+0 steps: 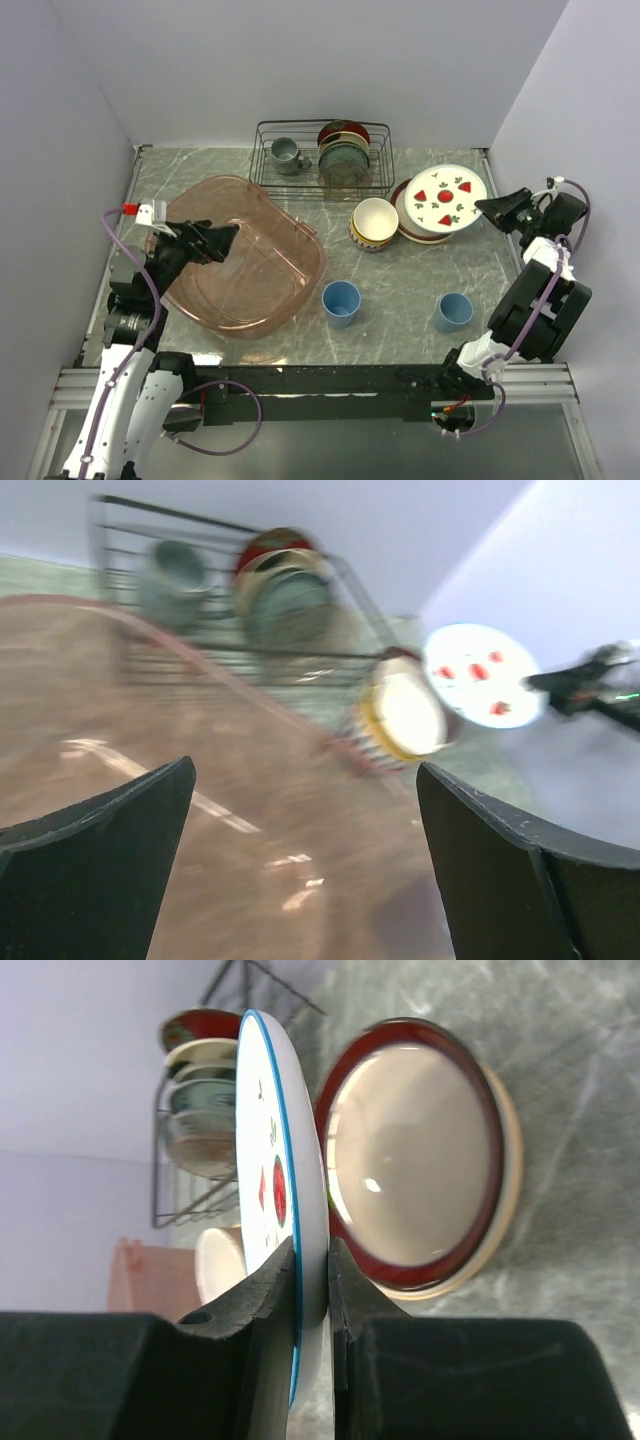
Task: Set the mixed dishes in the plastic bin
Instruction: Pick up the plate at the center of the board.
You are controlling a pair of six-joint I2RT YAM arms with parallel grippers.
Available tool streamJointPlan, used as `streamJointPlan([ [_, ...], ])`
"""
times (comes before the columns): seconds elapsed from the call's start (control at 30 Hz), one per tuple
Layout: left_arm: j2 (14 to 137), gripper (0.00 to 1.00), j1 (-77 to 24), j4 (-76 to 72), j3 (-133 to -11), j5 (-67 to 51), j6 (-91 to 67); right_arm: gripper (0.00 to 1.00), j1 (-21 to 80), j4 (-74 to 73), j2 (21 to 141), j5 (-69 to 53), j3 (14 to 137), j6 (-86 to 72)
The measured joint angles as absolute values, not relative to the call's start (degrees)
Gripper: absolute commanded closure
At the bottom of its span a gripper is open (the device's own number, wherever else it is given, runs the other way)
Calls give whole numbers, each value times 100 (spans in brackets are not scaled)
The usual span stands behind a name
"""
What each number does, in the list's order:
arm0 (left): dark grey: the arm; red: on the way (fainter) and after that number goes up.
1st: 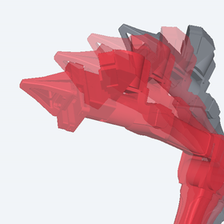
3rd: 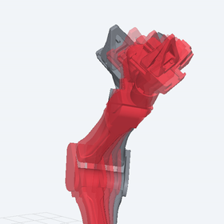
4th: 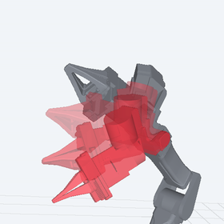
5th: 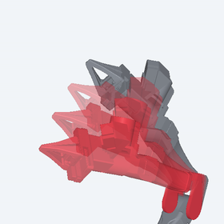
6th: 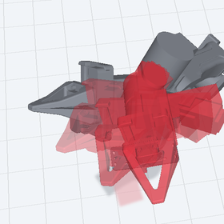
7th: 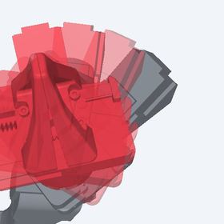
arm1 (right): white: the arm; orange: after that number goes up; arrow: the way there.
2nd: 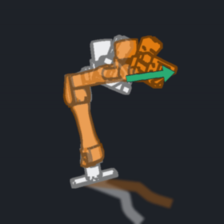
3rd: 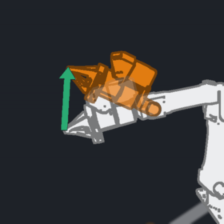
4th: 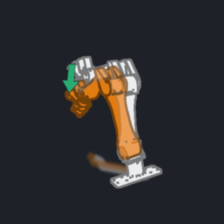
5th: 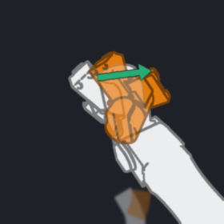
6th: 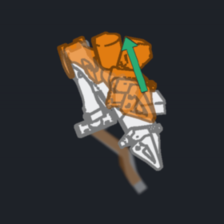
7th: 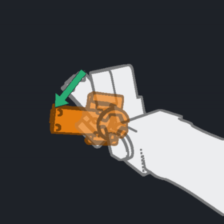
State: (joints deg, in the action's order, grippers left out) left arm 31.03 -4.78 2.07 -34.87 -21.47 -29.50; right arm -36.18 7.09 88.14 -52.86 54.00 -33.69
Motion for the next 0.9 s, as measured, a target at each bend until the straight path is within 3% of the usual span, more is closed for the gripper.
streamJointPlan([
  [0.33,4390,1,-676,-1087,-3614,-3017,-5376,100,-3656,1354,8331,-5896,5199,-4329],
  [0.67,5933,1,-2827,-722,-5275,-1599,-6243,100,-3607,1518,7629,-6484,4941,-4698],
  [0.9,7594,1,-3708,-456,-6324,-1070,-6307,100,-3242,1514,7063,-6764,4722,-4766],
])
